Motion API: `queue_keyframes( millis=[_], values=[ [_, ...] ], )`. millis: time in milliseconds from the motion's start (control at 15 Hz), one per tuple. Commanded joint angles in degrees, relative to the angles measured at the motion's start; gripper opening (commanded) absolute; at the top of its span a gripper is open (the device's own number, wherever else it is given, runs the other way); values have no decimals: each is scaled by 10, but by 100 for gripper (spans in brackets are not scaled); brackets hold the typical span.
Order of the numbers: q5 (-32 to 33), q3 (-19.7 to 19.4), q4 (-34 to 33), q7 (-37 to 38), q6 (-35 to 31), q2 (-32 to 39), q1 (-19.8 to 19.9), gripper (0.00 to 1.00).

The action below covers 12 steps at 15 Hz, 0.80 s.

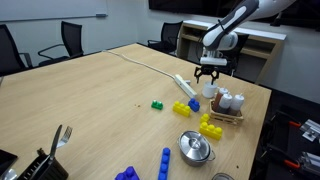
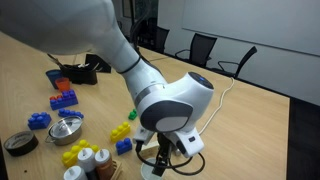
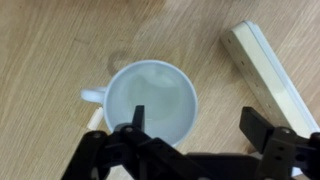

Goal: Move the mug cup to the left

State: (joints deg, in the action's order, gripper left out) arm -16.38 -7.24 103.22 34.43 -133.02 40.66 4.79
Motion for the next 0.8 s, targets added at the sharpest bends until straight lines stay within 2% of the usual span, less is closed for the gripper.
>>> queue_keyframes(
  millis=[0,600,733],
  values=[
    [-11,-2,-23,5,-3,18,1,67],
    [-12,-4,-28,6,-3,18,5,2],
    [-11,-6,-24,6,-4,15,5,0]
  ],
)
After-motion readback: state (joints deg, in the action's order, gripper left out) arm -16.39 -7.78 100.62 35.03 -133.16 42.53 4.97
